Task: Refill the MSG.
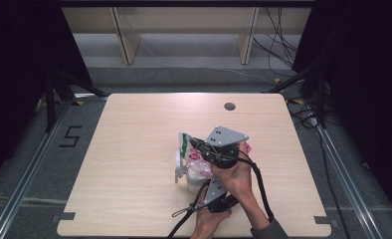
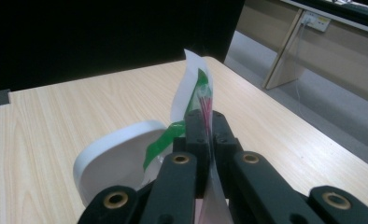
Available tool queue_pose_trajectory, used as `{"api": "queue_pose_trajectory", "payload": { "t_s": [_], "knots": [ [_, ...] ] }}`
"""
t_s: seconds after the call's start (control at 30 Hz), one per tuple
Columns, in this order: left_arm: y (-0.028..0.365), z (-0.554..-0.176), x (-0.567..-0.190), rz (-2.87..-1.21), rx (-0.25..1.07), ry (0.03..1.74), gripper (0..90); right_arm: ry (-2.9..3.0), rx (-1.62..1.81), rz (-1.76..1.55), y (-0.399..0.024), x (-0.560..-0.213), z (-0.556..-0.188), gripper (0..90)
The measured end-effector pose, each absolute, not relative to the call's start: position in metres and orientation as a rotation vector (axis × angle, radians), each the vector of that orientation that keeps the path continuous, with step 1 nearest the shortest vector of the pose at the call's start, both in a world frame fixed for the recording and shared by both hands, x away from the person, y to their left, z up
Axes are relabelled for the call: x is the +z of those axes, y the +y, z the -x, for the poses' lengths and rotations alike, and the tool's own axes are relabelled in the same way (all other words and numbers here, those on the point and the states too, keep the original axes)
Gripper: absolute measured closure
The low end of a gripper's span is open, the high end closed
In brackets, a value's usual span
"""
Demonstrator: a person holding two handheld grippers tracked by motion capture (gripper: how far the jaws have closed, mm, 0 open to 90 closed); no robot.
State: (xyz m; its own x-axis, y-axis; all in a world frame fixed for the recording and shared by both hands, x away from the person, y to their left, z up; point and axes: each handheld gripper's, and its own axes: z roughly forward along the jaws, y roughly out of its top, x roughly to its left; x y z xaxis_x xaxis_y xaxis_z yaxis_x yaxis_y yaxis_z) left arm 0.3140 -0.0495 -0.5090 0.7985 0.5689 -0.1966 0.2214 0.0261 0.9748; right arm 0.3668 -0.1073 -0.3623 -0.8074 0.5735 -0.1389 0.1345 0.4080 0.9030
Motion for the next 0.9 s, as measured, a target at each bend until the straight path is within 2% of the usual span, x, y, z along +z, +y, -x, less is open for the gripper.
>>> {"api": "queue_pose_trajectory", "payload": {
  "t_s": [0.9],
  "knots": [
    [-0.0494, -0.3138, -0.5088, -1.550, 0.299, 0.659, 77.9, 2.227, 1.365, -0.580, -0.1072, -0.3610, -0.3664, 89.8]
  ]
}}
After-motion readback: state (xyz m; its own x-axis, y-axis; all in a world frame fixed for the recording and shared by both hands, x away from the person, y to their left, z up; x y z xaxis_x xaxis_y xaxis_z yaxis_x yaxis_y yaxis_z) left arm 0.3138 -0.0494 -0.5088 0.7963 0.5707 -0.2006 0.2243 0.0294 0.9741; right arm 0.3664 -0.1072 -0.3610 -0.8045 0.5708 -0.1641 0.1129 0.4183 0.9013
